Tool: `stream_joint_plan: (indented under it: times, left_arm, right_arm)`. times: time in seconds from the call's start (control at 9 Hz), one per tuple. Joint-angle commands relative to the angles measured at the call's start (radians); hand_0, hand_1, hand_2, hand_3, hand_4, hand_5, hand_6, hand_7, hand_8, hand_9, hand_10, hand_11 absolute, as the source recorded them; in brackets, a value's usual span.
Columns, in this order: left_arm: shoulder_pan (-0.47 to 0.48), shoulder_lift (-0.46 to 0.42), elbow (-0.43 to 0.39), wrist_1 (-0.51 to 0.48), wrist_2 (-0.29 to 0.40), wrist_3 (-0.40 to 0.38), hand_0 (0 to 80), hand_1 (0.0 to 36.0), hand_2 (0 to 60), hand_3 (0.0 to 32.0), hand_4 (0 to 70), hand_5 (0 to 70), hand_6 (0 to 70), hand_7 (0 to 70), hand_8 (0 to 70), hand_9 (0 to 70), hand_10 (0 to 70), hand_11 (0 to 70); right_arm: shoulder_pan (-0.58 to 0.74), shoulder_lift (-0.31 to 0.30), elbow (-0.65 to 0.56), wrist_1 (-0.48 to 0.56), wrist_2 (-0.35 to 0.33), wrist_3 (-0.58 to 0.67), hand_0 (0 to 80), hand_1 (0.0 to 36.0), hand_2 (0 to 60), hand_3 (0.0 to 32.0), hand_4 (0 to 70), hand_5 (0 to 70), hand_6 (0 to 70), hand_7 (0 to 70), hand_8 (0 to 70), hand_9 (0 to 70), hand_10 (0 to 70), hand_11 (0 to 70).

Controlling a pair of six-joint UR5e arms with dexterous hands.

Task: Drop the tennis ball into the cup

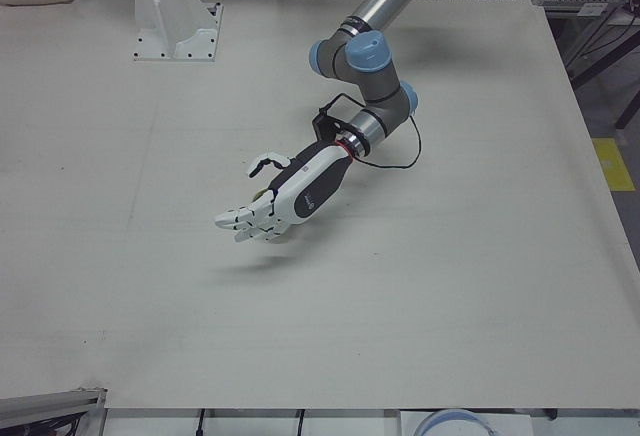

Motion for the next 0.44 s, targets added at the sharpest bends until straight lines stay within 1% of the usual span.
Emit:
stream_joint_plan:
  times: [0.0, 0.11, 0.22, 0.33]
  left_arm:
    - [-0.008, 0.002, -0.008, -0.004, 0.0, -0.01, 62.7, 35.0, 46.1, 32.0, 0.0, 20.1, 30.5, 19.5, 24.4, 10.7, 14.4, 23.7]
    - [-0.059, 0.002, -0.006, 0.012, 0.0, -0.088, 63.1, 35.6, 44.3, 32.0, 0.0, 17.6, 18.7, 22.1, 22.1, 11.2, 14.5, 23.9]
    - [-0.181, -0.005, 0.0, 0.074, 0.003, -0.14, 64.0, 35.5, 46.3, 32.0, 0.0, 19.6, 26.8, 20.7, 23.9, 11.3, 14.6, 24.1]
    - [-0.296, -0.01, 0.001, 0.126, 0.006, -0.142, 69.6, 36.0, 50.2, 32.0, 0.0, 21.5, 34.4, 20.7, 26.2, 12.3, 15.2, 25.2]
  right_arm:
    - [0.0, 0.0, 0.0, 0.0, 0.0, 0.0, 0.0, 0.0, 0.0, 0.0, 0.0, 0.0, 0.0, 0.0, 0.0, 0.0, 0.0, 0.0]
    - [0.0, 0.0, -0.001, 0.0, 0.0, 0.0, 0.0, 0.0, 0.0, 0.0, 0.0, 0.0, 0.0, 0.0, 0.0, 0.0, 0.0, 0.0]
    - [0.0, 0.0, -0.001, 0.0, 0.0, 0.0, 0.0, 0.0, 0.0, 0.0, 0.0, 0.0, 0.0, 0.0, 0.0, 0.0, 0.0, 0.0]
    - [-0.001, 0.0, -0.001, 0.0, 0.0, 0.0, 0.0, 0.0, 0.0, 0.0, 0.0, 0.0, 0.0, 0.0, 0.0, 0.0, 0.0, 0.0]
